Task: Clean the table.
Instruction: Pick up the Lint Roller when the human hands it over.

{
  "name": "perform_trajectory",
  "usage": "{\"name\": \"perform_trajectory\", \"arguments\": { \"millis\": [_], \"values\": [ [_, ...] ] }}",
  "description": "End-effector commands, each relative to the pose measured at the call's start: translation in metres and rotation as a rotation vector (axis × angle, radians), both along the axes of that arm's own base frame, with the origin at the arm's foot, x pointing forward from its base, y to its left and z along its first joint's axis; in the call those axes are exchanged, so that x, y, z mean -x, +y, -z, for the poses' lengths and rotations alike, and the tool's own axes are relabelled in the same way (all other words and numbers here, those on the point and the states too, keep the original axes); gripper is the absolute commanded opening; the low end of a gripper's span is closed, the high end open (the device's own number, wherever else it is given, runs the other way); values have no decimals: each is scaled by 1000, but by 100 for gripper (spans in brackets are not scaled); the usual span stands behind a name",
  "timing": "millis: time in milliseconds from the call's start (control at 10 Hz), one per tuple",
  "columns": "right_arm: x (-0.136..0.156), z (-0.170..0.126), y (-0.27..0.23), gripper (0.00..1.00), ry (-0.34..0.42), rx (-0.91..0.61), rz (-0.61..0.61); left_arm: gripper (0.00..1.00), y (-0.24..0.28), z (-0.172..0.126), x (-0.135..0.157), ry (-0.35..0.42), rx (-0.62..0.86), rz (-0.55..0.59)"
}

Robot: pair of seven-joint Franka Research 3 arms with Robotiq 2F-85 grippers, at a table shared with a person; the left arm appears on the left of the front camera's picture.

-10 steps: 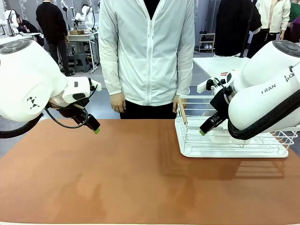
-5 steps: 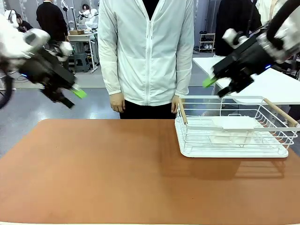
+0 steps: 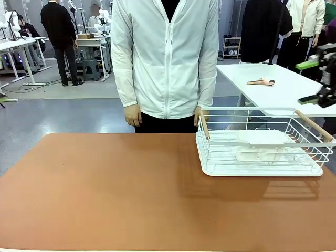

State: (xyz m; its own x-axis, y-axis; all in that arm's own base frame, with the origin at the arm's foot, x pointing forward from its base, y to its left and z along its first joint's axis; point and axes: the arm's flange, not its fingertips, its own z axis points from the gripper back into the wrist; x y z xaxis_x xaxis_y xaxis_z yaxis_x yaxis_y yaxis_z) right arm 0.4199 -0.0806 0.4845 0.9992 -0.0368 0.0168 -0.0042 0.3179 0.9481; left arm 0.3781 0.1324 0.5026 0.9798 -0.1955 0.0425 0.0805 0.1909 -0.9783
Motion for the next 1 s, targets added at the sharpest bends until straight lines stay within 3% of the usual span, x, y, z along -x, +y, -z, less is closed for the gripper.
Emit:
{"name": "perform_trajectory", "arguments": {
  "millis": [0,500,600,700,900],
  "values": [
    [-10,-11,-35,100,49,-10,87,100,47,-5,-6,92,6,-48],
    [0,6,-121,100,74,-29,172,100,165,12,28,129,59,-164],
    [1,13,-136,100,67,-33,181,100,180,21,35,98,58,-174],
    [1,20,-143,100,59,-20,165,100,191,30,40,18,60,-181],
    [-4,29,-150,100,75,-33,172,100,198,46,39,-46,23,-203]
  ]
}}
